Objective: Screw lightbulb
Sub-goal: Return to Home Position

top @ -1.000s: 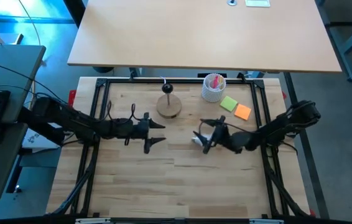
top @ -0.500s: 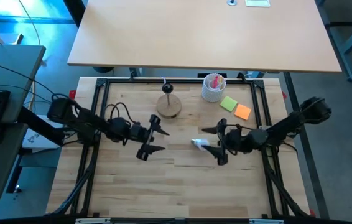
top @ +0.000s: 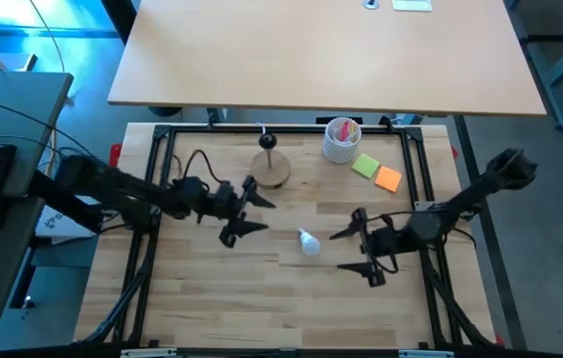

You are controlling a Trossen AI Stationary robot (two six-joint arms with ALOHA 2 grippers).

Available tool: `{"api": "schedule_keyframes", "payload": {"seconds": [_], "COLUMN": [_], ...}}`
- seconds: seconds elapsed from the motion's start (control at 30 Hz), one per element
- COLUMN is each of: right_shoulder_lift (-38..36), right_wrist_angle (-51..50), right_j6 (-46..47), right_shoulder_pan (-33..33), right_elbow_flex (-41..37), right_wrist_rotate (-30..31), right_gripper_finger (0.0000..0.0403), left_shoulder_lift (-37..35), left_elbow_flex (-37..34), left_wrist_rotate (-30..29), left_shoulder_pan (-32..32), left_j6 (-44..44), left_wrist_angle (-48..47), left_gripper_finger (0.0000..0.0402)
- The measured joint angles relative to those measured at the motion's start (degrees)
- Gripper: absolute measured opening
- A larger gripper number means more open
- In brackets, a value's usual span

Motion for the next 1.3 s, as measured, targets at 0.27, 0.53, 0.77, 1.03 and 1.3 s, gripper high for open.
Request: {"api": "schedule_keyframes", "payload": {"seconds": [0.27,0.53,0.77,1.03,1.3], "right_shoulder_lift": [-18.4,-29.5,-32.8,-35.1,-48.3], "right_wrist_angle": [-30.6,-51.8,-59.5,-69.8,-71.0], "right_j6": [5.1,11.2,12.8,15.9,20.7], "right_shoulder_pan": [1.0,-5.4,-9.9,-14.9,-18.6], "right_elbow_flex": [0.0,0.0,0.0,-0.1,-8.2], "right_wrist_rotate": [4.9,0.7,-3.2,-4.2,-6.6], "right_gripper_finger": [0.0309,0.0309,0.0292,0.0219,0.019], "left_shoulder_lift": [-25.6,-44.1,-56.6,-67.5,-75.0], "left_elbow_flex": [-0.9,-7.8,-19.0,-24.5,-24.8], "left_wrist_rotate": [-29.7,-38.8,-39.8,-42.6,-45.5], "left_shoulder_pan": [-1.5,-4.4,-4.9,-4.5,-4.5], "left_j6": [8.4,8.6,8.1,8.2,7.1], "left_wrist_angle": [-43.8,-54.8,-52.5,-53.8,-62.1], "left_gripper_finger": [0.0252,0.0252,0.0252,0.0252,0.0252]}}
